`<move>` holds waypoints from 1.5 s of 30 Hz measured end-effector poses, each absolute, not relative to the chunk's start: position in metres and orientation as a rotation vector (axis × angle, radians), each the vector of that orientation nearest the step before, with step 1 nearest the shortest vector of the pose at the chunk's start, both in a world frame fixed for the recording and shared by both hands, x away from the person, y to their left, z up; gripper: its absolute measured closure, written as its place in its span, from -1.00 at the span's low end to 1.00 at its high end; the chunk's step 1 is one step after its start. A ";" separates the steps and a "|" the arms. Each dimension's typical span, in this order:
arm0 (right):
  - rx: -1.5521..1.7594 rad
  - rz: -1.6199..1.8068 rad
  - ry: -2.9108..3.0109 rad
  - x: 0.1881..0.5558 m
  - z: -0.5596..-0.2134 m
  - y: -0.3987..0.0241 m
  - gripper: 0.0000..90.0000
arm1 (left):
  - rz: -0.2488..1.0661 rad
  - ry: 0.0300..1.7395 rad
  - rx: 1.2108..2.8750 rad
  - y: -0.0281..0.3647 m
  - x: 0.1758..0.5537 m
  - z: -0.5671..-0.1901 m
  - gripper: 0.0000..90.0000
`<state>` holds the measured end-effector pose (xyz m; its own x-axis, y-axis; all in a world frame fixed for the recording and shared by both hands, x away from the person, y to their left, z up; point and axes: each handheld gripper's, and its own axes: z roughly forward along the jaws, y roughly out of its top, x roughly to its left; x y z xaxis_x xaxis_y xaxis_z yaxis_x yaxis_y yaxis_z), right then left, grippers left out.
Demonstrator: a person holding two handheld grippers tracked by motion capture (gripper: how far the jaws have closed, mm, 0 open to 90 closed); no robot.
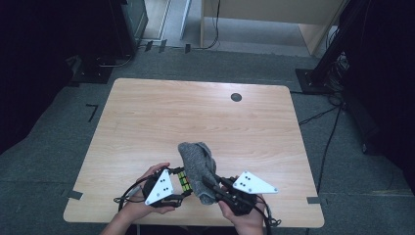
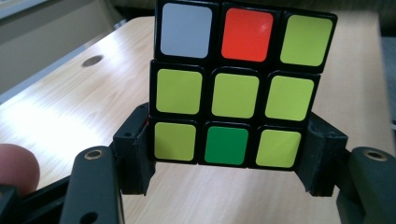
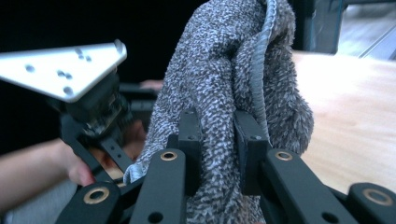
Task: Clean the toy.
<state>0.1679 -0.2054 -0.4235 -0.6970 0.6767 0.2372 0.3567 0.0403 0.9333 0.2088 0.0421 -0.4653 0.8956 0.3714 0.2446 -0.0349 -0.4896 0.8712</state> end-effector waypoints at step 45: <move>0.971 1.589 2.090 0.163 -0.417 -0.201 0.70 | 0.557 0.192 2.054 0.044 0.204 -0.456 -0.25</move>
